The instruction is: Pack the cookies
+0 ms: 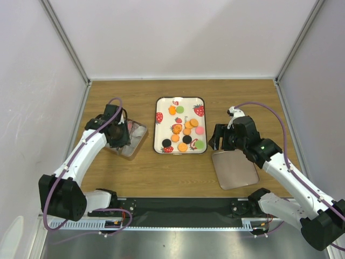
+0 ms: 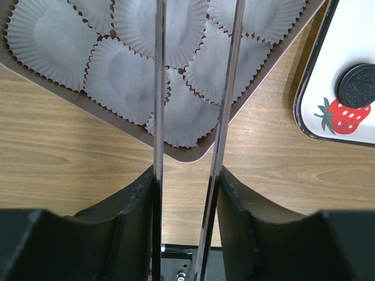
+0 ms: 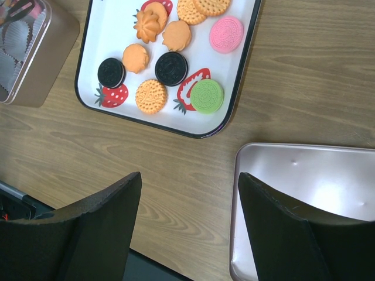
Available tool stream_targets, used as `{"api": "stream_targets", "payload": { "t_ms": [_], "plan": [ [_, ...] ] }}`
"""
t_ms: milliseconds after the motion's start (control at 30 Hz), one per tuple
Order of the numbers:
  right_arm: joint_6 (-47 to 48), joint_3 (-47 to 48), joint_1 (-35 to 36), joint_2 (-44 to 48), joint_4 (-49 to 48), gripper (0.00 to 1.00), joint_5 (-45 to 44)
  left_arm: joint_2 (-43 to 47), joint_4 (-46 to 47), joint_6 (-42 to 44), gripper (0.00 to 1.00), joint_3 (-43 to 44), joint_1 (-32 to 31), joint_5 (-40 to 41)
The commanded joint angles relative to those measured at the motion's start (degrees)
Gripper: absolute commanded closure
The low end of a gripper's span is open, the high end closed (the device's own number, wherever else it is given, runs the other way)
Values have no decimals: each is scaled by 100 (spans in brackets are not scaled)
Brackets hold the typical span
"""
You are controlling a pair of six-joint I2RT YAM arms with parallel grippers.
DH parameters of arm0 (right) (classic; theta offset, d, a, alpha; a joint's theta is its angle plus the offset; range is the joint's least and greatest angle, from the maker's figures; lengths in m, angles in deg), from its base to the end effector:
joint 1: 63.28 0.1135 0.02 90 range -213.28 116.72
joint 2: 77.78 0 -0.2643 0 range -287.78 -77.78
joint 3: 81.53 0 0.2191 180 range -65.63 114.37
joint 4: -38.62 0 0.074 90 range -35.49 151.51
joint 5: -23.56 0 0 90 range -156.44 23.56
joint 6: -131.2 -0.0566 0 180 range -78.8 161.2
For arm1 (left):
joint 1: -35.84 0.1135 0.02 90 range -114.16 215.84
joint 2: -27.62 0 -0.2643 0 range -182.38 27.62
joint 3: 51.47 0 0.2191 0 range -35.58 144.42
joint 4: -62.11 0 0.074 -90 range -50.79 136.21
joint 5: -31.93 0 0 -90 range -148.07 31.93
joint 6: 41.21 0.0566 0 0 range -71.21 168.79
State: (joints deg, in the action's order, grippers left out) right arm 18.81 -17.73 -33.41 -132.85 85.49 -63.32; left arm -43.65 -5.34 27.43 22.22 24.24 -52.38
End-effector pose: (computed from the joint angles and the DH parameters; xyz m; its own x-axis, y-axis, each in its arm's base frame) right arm 0.1614 0.0962 0.2828 -0.6987 0.0373 -0.7144 -0.2901 0.8980 0.3307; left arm 0.2059 -0.0365 0.2549 -0.8850 -0.1883 -0.4259 -0.1753 0.9820 -0.0701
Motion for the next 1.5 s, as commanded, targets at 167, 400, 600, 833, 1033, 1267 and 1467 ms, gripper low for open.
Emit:
{"api": "stream_targets", "payload": {
  "t_ms": [167,400,600,833,1033,1267,1467],
  "plan": [
    [33,26,-16,67,-189,27,40,148,189,71,52,3,52,-77],
    [42,26,-16,67,-198,27,40,350,-4,106,53,284,43,-68],
    [51,79,-7,14,-154,27,-12,526,-276,19,53,890,-421,81],
    [33,202,-16,58,4,27,-249,-210,-391,-263,53,1900,-1854,423],
    [16,228,-25,189,118,26,-469,-1353,-329,-184,53,2795,-2803,573],
    [16,281,-78,269,233,26,-601,-2699,-338,-8,53,3773,-3287,547],
    [33,229,-113,312,242,26,-628,-3420,-391,115,53,4248,-3481,582]
  ]
}}
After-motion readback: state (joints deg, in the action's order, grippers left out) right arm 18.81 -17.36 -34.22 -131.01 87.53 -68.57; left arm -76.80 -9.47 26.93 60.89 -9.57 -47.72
